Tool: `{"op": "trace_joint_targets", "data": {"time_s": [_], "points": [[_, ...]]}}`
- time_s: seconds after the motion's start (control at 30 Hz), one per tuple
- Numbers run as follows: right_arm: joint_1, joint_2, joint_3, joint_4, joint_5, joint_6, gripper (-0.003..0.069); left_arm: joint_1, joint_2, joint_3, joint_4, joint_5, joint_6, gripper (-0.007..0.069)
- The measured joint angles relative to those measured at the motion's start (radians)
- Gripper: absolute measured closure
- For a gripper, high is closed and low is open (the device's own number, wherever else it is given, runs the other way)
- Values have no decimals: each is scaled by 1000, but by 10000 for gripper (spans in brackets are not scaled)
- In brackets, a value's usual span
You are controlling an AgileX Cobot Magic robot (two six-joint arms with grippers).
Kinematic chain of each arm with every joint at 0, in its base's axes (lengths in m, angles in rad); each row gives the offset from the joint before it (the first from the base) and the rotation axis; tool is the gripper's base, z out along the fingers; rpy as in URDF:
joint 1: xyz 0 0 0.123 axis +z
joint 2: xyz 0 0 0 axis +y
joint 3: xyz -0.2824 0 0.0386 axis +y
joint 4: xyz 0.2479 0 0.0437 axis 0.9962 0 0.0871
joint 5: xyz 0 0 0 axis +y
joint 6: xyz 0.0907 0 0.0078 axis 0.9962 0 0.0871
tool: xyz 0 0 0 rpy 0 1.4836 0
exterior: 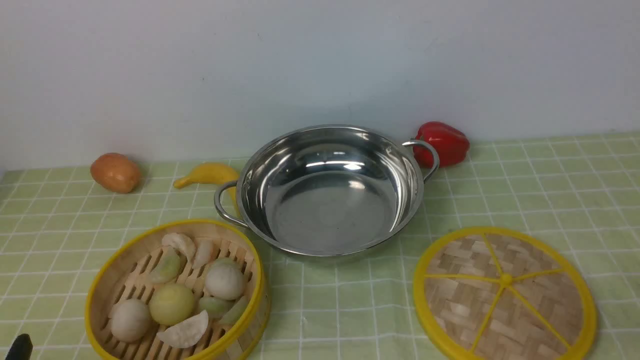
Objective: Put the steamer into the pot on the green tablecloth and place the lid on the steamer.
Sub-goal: 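Grasp the rim of the steamer basket holding the buns with the left gripper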
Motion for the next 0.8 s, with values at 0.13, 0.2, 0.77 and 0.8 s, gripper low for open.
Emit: {"op": "trace_joint_targets", "data": {"time_s": [0.13,0.2,0.77,0.8], "points": [[0,0,0,0,0,0,419,0,0,0,0,0,0,382],[0,0,0,0,0,0,419,0,0,0,0,0,0,382],[0,0,0,91,-31,71,419,0,1,2,-72,-44,-54,382],[0,0,0,175,-65,137,419,0,1,2,-155,-89,-115,382]]}}
